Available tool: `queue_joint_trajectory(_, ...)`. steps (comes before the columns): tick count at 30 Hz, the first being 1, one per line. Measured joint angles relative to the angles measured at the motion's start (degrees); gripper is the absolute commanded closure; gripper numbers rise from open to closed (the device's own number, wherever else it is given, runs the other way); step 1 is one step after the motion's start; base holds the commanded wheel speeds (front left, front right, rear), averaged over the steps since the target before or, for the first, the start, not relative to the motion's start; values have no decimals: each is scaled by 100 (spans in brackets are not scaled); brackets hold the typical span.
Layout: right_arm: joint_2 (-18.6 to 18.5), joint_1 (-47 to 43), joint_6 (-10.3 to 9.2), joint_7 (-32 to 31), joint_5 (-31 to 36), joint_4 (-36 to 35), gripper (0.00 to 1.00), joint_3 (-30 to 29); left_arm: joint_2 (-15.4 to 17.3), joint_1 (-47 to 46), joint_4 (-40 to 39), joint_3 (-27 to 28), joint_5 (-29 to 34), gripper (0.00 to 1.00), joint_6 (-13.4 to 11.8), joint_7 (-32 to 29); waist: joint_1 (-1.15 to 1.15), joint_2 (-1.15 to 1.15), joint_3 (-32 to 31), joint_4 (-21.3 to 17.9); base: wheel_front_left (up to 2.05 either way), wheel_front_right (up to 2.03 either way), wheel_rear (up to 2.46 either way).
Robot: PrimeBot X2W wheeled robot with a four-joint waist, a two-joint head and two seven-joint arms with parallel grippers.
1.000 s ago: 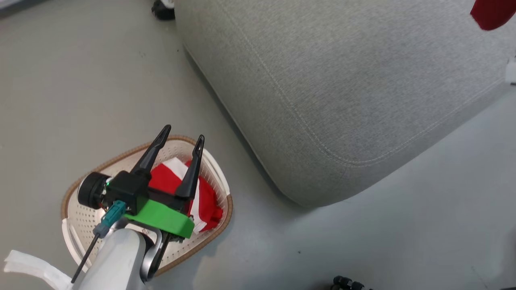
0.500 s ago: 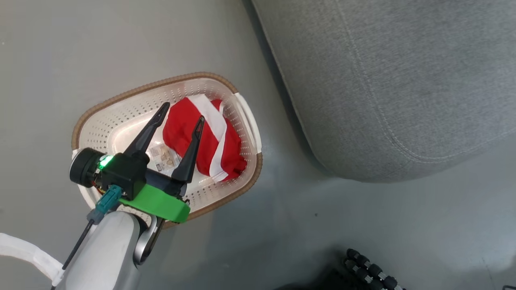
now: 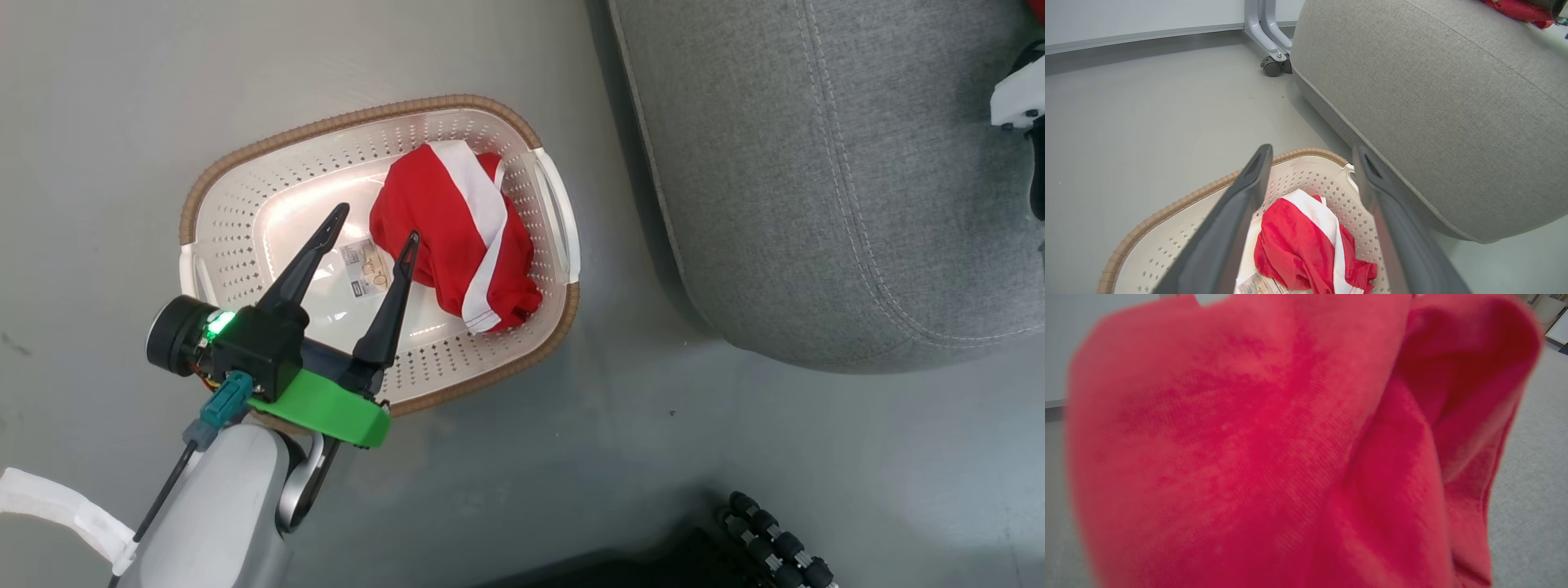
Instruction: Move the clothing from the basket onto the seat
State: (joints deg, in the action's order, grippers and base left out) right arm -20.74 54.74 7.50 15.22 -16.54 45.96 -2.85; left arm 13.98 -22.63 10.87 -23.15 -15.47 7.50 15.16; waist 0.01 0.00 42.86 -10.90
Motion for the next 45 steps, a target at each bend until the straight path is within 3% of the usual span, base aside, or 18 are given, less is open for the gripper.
queue_joint_trajectory(1,1,-1,0,1,-3,55,80,35,-4,-4,9,8,0,0,0,0,0,0,-15,-4,0,0,0)
queue_joint_trajectory(2,2,-5,0,1,-2,96,0,65,-9,-5,23,12,0,0,-1,0,0,0,-37,-12,0,0,0)
queue_joint_trajectory(11,-92,-359,0,-7,-199,231,0,266,-220,-24,152,41,-74,0,0,0,0,0,-413,-6,0,0,0)
queue_joint_trajectory(20,-337,-1055,0,-9,-427,-233,0,1060,-511,205,290,263,-165,0,-1,0,0,0,-1150,3,0,0,0)
queue_joint_trajectory(32,-466,-2219,0,-10,-759,-1669,0,1211,-840,850,376,689,-205,0,0,0,-1,0,-2416,23,0,0,0)
queue_joint_trajectory(45,54,-3755,-1,-9,-738,-3485,0,1284,-1050,1593,282,1344,-194,0,0,0,-1,0,-3662,364,0,0,0)
